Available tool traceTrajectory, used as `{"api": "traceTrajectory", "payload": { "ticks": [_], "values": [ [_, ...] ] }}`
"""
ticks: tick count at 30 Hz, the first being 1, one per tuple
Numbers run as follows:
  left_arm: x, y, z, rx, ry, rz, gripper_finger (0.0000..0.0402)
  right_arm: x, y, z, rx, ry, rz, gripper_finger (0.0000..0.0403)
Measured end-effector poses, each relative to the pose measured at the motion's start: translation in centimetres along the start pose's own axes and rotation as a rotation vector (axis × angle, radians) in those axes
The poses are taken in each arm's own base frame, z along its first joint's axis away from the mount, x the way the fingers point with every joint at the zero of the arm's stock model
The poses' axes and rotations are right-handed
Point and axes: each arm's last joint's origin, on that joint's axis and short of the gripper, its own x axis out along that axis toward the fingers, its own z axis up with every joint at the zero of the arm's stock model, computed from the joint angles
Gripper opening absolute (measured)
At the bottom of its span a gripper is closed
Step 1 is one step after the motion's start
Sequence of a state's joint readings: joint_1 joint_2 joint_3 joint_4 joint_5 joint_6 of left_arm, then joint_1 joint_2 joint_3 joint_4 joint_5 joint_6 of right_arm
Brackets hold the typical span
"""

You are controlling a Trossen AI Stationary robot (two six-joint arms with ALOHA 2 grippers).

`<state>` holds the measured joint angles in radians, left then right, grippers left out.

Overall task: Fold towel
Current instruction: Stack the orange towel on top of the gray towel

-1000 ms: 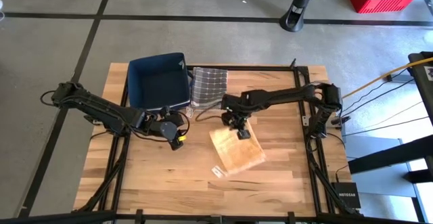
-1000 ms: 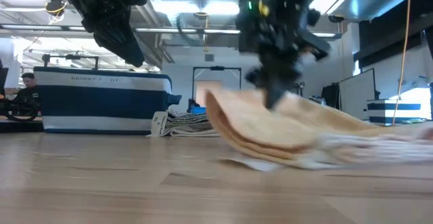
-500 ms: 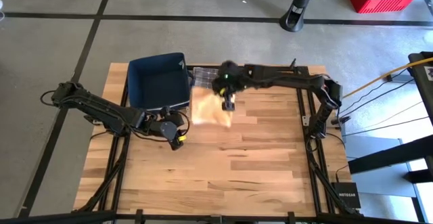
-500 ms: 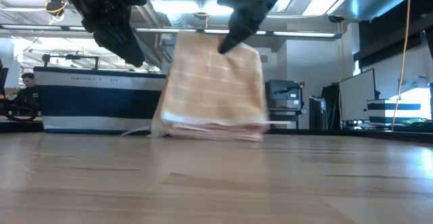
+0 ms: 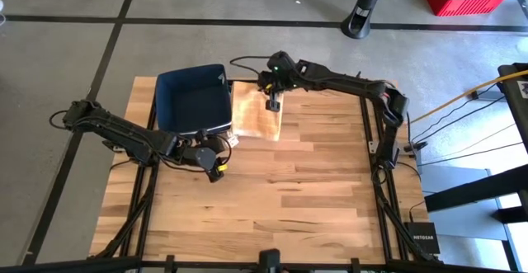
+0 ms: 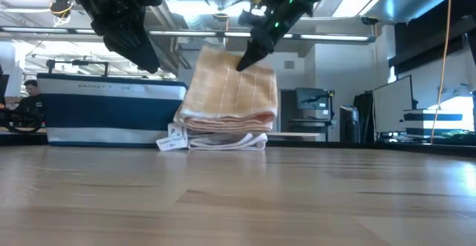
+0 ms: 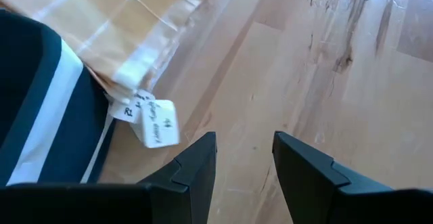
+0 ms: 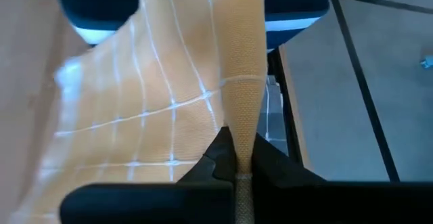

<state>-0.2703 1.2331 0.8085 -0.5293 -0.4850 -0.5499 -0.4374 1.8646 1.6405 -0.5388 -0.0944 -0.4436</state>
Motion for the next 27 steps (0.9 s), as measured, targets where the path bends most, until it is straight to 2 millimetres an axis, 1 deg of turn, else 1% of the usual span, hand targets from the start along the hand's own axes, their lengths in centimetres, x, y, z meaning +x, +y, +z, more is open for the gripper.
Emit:
{"api": "traceTrajectory", "payload": {
  "ticks": [4,10,15,18,23,25,27],
  "values": [
    [0.0,0.1,0.1,0.0,-0.015,0.021,0.014,2.5,-0.5,-0.6,-0.062,-0.004,-0.017,0.0014],
    [0.1,0.1,0.1,-0.007,-0.018,0.023,0.014,5.8,-1.1,-1.3,-0.144,0.002,-0.134,0.0015],
    [0.0,0.1,0.2,-0.008,-0.022,0.02,0.014,8.0,-1.3,-2.5,-0.153,0.104,-0.248,0.0016],
    [0.0,0.1,0.2,-0.009,-0.023,0.019,0.014,8.6,-1.4,-3.1,-0.145,0.168,-0.31,0.0016],
    [0.0,0.0,0.2,-0.012,-0.028,0.016,0.014,8.8,-1.5,-3.3,-0.143,0.163,-0.3,0.0021],
    [0.0,0.0,0.2,-0.012,-0.028,0.016,0.014,8.8,-1.5,-3.3,-0.143,0.167,-0.301,0.0036],
    [0.0,0.1,0.2,-0.018,-0.027,0.017,0.014,8.8,-1.5,-3.4,-0.138,0.183,-0.308,0.0063]
  ]
}}
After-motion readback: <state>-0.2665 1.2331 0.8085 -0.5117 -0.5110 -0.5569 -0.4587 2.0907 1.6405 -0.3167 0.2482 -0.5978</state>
